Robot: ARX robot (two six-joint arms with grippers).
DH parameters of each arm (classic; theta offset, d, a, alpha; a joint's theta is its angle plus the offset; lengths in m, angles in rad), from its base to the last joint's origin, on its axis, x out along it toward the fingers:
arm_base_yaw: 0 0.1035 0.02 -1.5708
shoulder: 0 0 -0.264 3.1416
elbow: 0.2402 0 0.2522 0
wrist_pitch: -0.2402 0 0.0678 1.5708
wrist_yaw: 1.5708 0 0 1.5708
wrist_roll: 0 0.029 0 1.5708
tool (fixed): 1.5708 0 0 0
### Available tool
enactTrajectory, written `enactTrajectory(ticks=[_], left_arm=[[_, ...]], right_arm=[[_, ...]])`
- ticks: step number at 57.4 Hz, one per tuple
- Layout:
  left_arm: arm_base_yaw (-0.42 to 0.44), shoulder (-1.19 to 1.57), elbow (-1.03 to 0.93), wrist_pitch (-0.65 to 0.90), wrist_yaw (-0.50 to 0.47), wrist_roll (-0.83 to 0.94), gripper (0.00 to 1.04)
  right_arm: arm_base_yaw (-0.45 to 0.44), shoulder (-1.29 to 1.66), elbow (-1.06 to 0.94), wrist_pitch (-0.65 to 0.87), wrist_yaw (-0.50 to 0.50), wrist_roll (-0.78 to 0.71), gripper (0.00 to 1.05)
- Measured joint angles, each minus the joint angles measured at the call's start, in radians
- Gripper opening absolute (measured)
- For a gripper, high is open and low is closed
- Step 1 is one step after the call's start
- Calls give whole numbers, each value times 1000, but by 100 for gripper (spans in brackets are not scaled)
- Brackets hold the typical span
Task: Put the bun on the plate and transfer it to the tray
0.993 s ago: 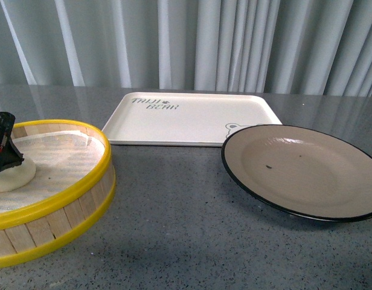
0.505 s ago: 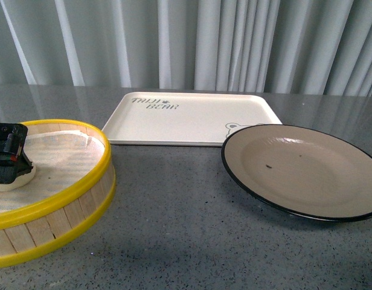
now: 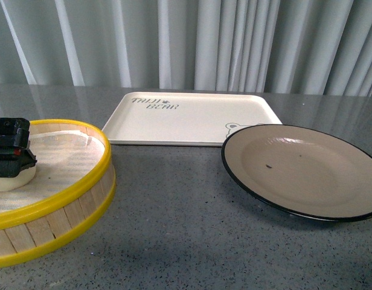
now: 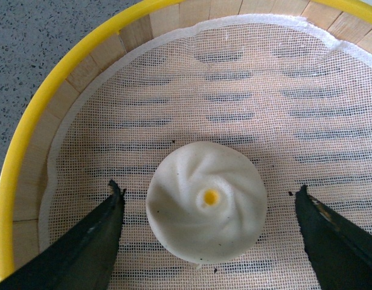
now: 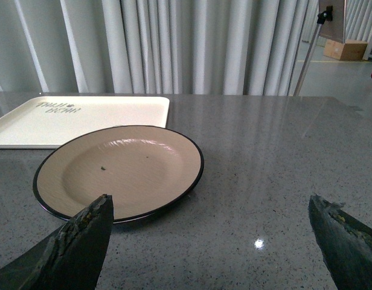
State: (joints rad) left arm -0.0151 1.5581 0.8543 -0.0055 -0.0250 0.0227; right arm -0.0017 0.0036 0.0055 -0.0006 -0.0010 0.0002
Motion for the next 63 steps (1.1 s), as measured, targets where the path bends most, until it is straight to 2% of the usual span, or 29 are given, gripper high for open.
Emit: enactTrajectory(ticks=[9,29,51,57,63], left_arm=[[-8,0,-5,-3,5,3,52],[-16,-9,-3,-20,19,6,4],[-87,-109,74,-74,25,6,4],[-127,-126,117,-75,24,2,4],[-205,-124,195,-53,16,-5,4]], right_arm=[[0,0,0,0,0,0,96],[0,0,0,0,0,0,96],[0,0,0,0,0,0,96],[0,0,0,0,0,0,96],[0,0,0,0,0,0,96]])
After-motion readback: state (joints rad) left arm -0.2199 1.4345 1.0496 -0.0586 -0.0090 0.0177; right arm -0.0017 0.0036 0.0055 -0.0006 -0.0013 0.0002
